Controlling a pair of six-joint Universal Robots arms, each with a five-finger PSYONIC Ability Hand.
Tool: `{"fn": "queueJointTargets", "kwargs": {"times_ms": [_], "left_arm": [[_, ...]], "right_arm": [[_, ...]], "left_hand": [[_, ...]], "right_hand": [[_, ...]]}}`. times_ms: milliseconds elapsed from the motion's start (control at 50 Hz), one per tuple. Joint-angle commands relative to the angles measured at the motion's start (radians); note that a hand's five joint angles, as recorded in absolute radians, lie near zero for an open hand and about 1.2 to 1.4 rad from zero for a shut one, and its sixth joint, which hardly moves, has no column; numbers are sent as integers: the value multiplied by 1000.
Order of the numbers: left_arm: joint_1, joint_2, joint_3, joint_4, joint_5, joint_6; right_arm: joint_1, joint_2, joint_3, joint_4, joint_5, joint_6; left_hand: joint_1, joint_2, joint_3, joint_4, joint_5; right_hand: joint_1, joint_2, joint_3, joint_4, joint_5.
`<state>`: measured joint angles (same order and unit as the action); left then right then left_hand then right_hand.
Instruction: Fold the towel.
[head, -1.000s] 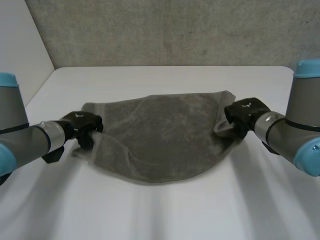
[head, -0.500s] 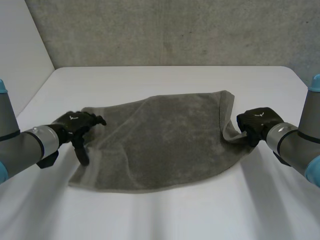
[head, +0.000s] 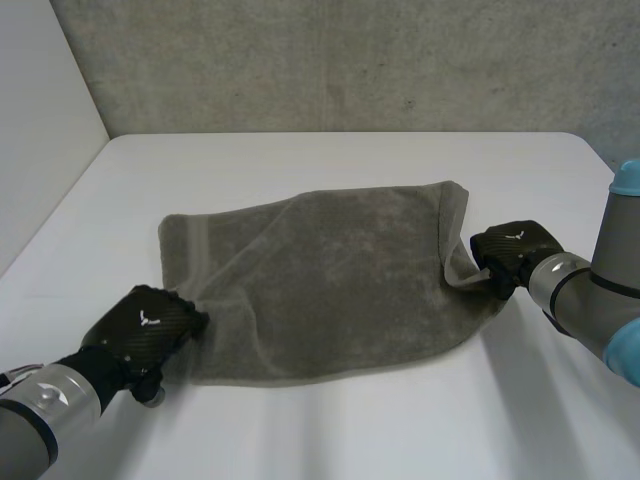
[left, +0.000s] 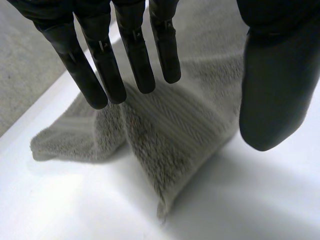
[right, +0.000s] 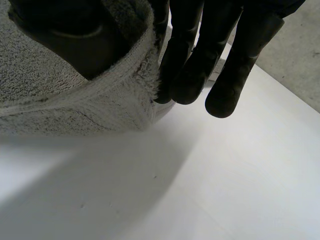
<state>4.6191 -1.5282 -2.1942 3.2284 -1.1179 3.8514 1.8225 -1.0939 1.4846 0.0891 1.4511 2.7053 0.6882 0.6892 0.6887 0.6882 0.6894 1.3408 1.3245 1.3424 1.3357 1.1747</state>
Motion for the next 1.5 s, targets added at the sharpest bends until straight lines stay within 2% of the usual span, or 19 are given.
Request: {"fn": "queueJointTargets", "kwargs": {"times_ms": [20, 100, 400, 620, 820, 1160, 1220, 1260, 1320, 1360, 1440, 1500], "left_arm": [[23, -73, 4, 2, -3, 39], [12, -124, 31, 4, -11, 48], [4, -263, 153, 7, -16, 45], [-6, -336, 249, 8, -20, 40], [-31, -388, 312, 21, -68, 33], [-56, -437, 383, 33, -94, -3], [-62, -446, 398, 34, -106, -4], [-65, -451, 412, 34, -109, -9], [-68, -449, 421, 34, -111, -15], [-80, -438, 439, 33, -117, -42], [-89, -431, 453, 31, -129, -90], [-97, -364, 462, 24, -135, -136]], "right_arm": [[0, 0, 6, 0, -2, -2], [0, 0, 8, -2, -2, -2], [0, 0, 16, -9, -5, -2], [0, 0, 20, -11, -5, -4], [0, 0, 26, -22, -6, -4], [-3, 0, 29, -22, -6, -4], [-3, 0, 29, -22, -6, -4], [-5, 0, 29, -22, -6, -4], [-5, 0, 29, -20, -6, -4], [-11, -9, 23, -14, -8, -1], [-16, -34, 13, -6, -5, 7], [-22, -111, 9, -5, 0, 10]], "left_hand": [[-195, -196, -196, -195, -371], [-366, -367, -366, -366, -542], [-351, -352, -352, -351, -527], [-254, -255, -255, -254, -430], [-14, -15, -15, -14, -190], [74, 73, 74, 74, -101], [204, 202, 203, 204, 28], [370, 369, 369, 370, 194], [465, 464, 464, 465, 289], [652, 651, 651, 652, 476], [708, 707, 708, 708, 532], [708, 707, 708, 708, 532]], "right_hand": [[56, 72, 54, 61, 47], [56, 72, 54, 61, 47], [56, 72, 54, 61, 47], [56, 72, 54, 61, 47], [56, 72, 54, 61, 47], [56, 72, 54, 61, 47], [56, 72, 54, 61, 47], [56, 72, 54, 61, 47], [56, 72, 54, 61, 47], [56, 72, 54, 61, 47], [56, 72, 54, 61, 47], [56, 72, 54, 61, 47]]}}
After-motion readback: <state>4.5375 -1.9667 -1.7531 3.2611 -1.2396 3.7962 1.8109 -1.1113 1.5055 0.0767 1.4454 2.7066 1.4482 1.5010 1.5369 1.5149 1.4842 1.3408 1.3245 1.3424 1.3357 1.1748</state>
